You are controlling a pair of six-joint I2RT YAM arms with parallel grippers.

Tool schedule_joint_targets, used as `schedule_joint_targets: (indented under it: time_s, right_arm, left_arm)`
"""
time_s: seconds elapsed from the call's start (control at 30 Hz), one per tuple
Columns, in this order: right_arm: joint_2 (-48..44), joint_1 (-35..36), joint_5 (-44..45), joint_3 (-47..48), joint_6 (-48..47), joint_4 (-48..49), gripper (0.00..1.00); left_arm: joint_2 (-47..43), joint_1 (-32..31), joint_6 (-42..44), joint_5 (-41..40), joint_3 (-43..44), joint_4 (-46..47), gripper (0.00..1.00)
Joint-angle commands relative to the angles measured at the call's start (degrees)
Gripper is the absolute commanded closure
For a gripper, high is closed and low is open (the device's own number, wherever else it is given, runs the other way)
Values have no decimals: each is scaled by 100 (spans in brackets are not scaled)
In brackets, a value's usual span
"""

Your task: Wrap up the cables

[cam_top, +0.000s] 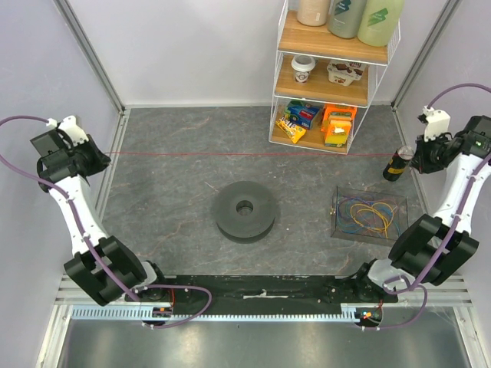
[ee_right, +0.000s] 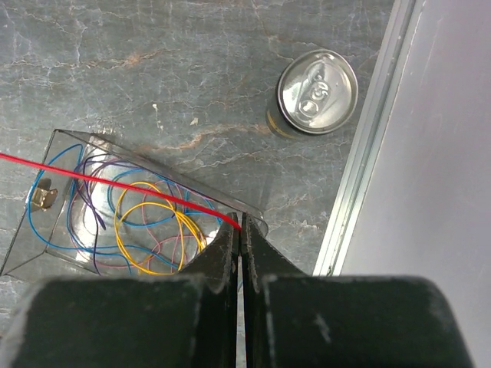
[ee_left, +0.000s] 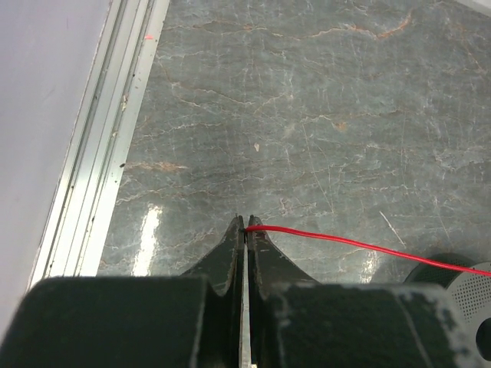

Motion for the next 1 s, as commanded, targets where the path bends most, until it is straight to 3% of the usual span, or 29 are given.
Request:
schedule_joint_targets:
  time_s: [0.0,0.27,0.33,0.47,0.5,0.57,0.8,0.9,0.97]
  right_arm:
    - [-183,194,82,67,-219,60,100]
    - [-367,949,2,32,-615,-627,98]
    - [-385,1134,72,41,-527,-618,84]
    - [-307,1267,204,67,-807,-697,30]
    - [-280,1276,204,93,-913,-775,21]
    - [-227,1302,64,242,-1237,-1160,12]
    - [-622,1951,-1042,523,-1240,-1523,8]
    - [-675,2391,-1885,735,-444,-1305,11]
    - [-772,2777,-2307,683,329,-587,12]
  left_arm:
    - [-230,-50,66,203,241,267,98]
    - [-783,-1174,234,257,250,170,99]
    - [-871,-1647,216,161,311,188,98]
    - [-1021,-2562,374,-130,487,214,98]
    - [-1021,-2799,453,-174,557,197,98]
    - [-1021,-3221,637,-314,698,135,98]
    - [-907,-4610,1129,-499,1049,-84,98]
    - [-784,-5190,1236,-569,1234,-234,98]
    - [-740,-5428,1218,-526,1261,-225,99]
